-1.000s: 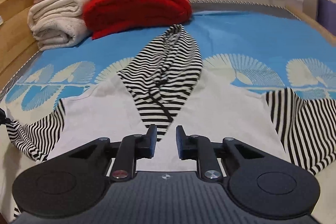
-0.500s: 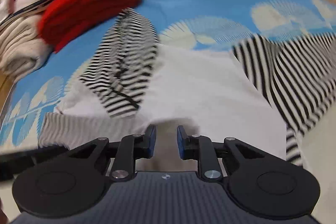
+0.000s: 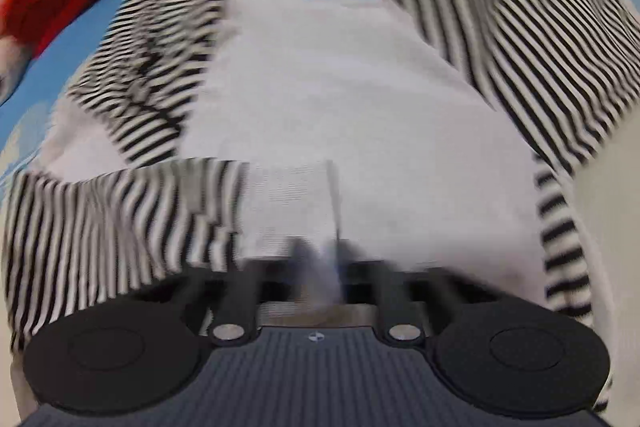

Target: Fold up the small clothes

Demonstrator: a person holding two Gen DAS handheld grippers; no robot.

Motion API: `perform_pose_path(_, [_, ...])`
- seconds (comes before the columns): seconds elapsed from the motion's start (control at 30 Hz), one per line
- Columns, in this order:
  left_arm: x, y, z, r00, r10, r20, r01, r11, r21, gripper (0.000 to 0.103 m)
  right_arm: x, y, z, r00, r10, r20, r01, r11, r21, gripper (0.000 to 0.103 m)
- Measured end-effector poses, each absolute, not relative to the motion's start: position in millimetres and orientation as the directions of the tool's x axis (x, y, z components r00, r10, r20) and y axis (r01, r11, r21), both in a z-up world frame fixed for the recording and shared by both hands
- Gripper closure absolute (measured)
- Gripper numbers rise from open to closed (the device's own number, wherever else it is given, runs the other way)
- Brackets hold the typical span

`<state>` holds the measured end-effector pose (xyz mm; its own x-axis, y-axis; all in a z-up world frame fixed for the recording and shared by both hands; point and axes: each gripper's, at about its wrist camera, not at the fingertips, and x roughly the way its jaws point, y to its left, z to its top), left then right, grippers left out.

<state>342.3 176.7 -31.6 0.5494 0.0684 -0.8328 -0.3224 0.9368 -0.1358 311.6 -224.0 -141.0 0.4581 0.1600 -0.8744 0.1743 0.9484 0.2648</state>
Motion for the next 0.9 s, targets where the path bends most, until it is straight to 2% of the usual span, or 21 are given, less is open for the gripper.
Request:
perform_pose_path(0.13, [344,179,-32,0.539,0.065,-0.84,-0.335,0.932,-0.142,0.062,308,-235,-93,0.649,0.171,-0.741,0.137,0.932,0.335,0.101])
perform_pose_path(0.23, [343,176,-36,0.539,0.056,-0.841,-0.322,0.936,-0.143,0.062,303,-259,-63,0.75,0.068,-0.658,0.194,0.928,0.317,0.101])
perform_pose_path(0.33, [343,169,-43,0.521,0.034,-0.853,-0.299,0.943,-0.146,0.062,308,-277,-77,0.685,-0.058,-0.726,0.316,0.922,0.225,0.1])
perform_pose_path(0.43, [346,162,-59,0.464,-0.004,-0.886,-0.283,0.947,-0.153,0.062,320,-294,-116,0.517,0.015,-0.856,0.377,0.894,0.243,0.095])
perform_pose_path(0.5, [346,158,-69,0.433,-0.036,-0.901,-0.276,0.946,-0.171,0.062,316,-300,-119,0.512,-0.01,-0.859,0.431,0.868,0.247,0.092])
perform_pose_path(0.57, [344,154,-77,0.412,-0.078,-0.908,-0.265,0.943,-0.202,0.062,316,-294,-112,0.555,-0.01,-0.832,0.39,0.886,0.25,0.083])
perform_pose_path(0.67, [342,144,-92,0.385,-0.128,-0.914,-0.232,0.945,-0.23,0.063,320,-290,-123,0.543,0.14,-0.828,0.307,0.884,0.352,0.078])
perform_pose_path(0.73, [343,140,-112,0.325,-0.117,-0.938,-0.238,0.95,-0.201,0.064,324,-289,-146,0.417,0.148,-0.897,0.343,0.888,0.306,0.075])
perform_pose_path(0.8, [341,140,-124,0.282,-0.062,-0.957,-0.254,0.958,-0.137,0.068,322,-295,-151,0.421,0.158,-0.893,0.376,0.865,0.331,0.077])
perform_pose_path(0.9, [341,131,-107,0.319,-0.048,-0.946,-0.234,0.964,-0.128,0.068,322,-293,-133,0.474,0.137,-0.87,0.337,0.884,0.323,0.073])
